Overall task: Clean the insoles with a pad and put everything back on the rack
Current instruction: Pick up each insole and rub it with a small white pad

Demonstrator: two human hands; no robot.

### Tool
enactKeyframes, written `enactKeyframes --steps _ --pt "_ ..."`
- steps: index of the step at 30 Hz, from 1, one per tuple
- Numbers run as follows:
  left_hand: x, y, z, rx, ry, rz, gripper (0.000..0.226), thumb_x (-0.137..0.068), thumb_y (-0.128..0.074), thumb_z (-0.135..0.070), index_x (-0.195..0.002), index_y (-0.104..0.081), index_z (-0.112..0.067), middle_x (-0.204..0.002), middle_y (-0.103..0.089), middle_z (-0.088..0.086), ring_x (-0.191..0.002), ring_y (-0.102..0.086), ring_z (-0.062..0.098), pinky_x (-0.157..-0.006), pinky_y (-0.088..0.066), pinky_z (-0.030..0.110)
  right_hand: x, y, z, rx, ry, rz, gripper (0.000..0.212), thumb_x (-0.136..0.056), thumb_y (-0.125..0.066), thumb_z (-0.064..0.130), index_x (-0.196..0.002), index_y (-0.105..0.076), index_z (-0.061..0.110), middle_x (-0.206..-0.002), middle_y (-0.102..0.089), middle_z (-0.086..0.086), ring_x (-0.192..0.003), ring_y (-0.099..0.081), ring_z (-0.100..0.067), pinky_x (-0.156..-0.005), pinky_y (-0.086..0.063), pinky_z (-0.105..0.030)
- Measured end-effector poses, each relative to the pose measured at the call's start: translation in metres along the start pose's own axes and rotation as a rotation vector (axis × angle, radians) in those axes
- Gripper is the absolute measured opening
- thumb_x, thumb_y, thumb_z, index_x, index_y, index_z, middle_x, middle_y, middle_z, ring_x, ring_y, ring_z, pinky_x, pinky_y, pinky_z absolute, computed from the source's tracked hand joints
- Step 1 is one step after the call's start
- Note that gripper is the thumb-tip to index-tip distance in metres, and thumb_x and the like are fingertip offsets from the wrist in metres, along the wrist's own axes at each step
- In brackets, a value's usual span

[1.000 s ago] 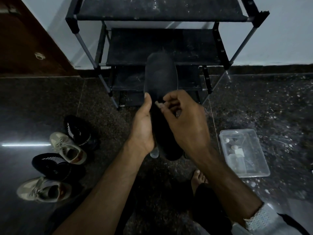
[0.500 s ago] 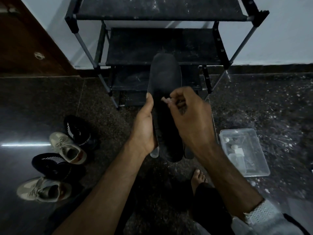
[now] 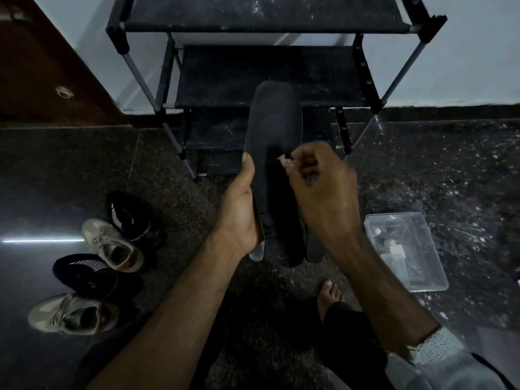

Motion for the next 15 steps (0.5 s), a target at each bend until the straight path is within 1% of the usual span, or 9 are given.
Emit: enactKeyframes --steps 2,3,5,6,8,10,13,15 --pt "0.000 0.000 -0.004 0.001 -0.010 0.007 0.057 -0.101 -0.027 -0.052 -0.117 -0.063 -0.012 -0.103 -0.073 0.007 -0.093 -0.070 0.019 -0.076 -0.057 0.032 -0.003 0.004 -0.010 -0.145 -0.085 -0.011 0.016 -0.087 -0.071 0.017 -0.099 -0.061 0.019 -0.088 -0.066 0.011 -0.079 -0.063 0.000 -0.067 -0.050 -0.012" --pt "-0.001 0.002 -0.007 0.005 -0.022 0.008 0.057 -0.101 -0.026 -0.052 -0.118 -0.062 -0.012 -0.099 -0.073 0.006 -0.088 -0.070 0.018 -0.073 -0.057 0.032 -0.004 0.004 -0.013 -0.228 -0.122 -0.007 0.018 -0.085 -0.073 0.015 -0.099 -0.062 0.018 -0.088 -0.067 0.008 -0.079 -0.064 -0.001 -0.067 -0.051 -0.013" --pt "-0.001 0.002 -0.012 0.025 -0.042 0.015 0.057 -0.101 -0.025 -0.053 -0.120 -0.058 -0.012 -0.094 -0.072 0.005 -0.082 -0.069 0.018 -0.073 -0.056 0.033 -0.004 0.000 -0.018 -0.353 -0.188 0.044 0.020 -0.082 -0.075 0.010 -0.098 -0.063 0.014 -0.086 -0.068 0.002 -0.078 -0.066 -0.004 -0.068 -0.053 -0.015" --pt "-0.001 0.002 -0.013 0.038 -0.048 0.018 0.057 -0.101 -0.024 -0.053 -0.122 -0.057 -0.011 -0.093 -0.072 0.005 -0.081 -0.068 0.018 -0.072 -0.056 0.033 -0.004 -0.004 -0.018 -0.377 -0.205 0.088 0.020 -0.081 -0.075 0.008 -0.097 -0.064 0.013 -0.085 -0.069 0.001 -0.076 -0.066 -0.004 -0.068 -0.054 -0.016" --pt "-0.001 0.002 -0.016 0.056 -0.059 0.017 0.057 -0.101 -0.024 -0.053 -0.122 -0.057 -0.011 -0.095 -0.071 0.006 -0.083 -0.068 0.019 -0.073 -0.057 0.035 -0.004 -0.010 -0.015 -0.367 -0.187 0.178 0.017 -0.080 -0.076 0.008 -0.092 -0.065 0.012 -0.083 -0.068 0.000 -0.075 -0.066 -0.006 -0.069 -0.055 -0.019" --pt "0.000 0.004 -0.018 0.068 -0.066 0.011 0.058 -0.101 -0.024 -0.053 -0.124 -0.058 -0.011 -0.105 -0.070 0.009 -0.093 -0.066 0.022 -0.080 -0.056 0.036 -0.003 -0.013 -0.009 -0.367 -0.152 0.228 0.014 -0.080 -0.076 0.007 -0.089 -0.066 0.009 -0.079 -0.068 0.000 -0.070 -0.065 -0.006 -0.065 -0.054 -0.018" --pt "0.000 0.004 -0.020 0.070 -0.070 0.006 0.060 -0.100 -0.025 -0.053 -0.129 -0.055 -0.011 -0.112 -0.068 0.009 -0.100 -0.064 0.022 -0.087 -0.054 0.036 -0.001 -0.015 -0.006 -0.371 -0.146 0.262 0.012 -0.081 -0.075 0.005 -0.088 -0.066 0.006 -0.079 -0.067 -0.002 -0.066 -0.063 -0.005 -0.061 -0.053 -0.017" --pt "0.002 0.002 -0.022 0.079 -0.077 0.010 0.060 -0.100 -0.026 -0.053 -0.131 -0.054 -0.009 -0.115 -0.067 0.010 -0.104 -0.064 0.023 -0.091 -0.052 0.037 -0.001 -0.016 -0.006 -0.371 -0.145 0.246 0.012 -0.080 -0.076 0.006 -0.087 -0.066 0.008 -0.079 -0.068 -0.001 -0.067 -0.063 -0.005 -0.062 -0.052 -0.016"
Point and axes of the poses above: each hand's wrist, its own x-axis away from the middle knuckle, its own y-axis out of the back of the hand, z = x × y, the point moved 10 cm from there along -x, towards the middle knuckle
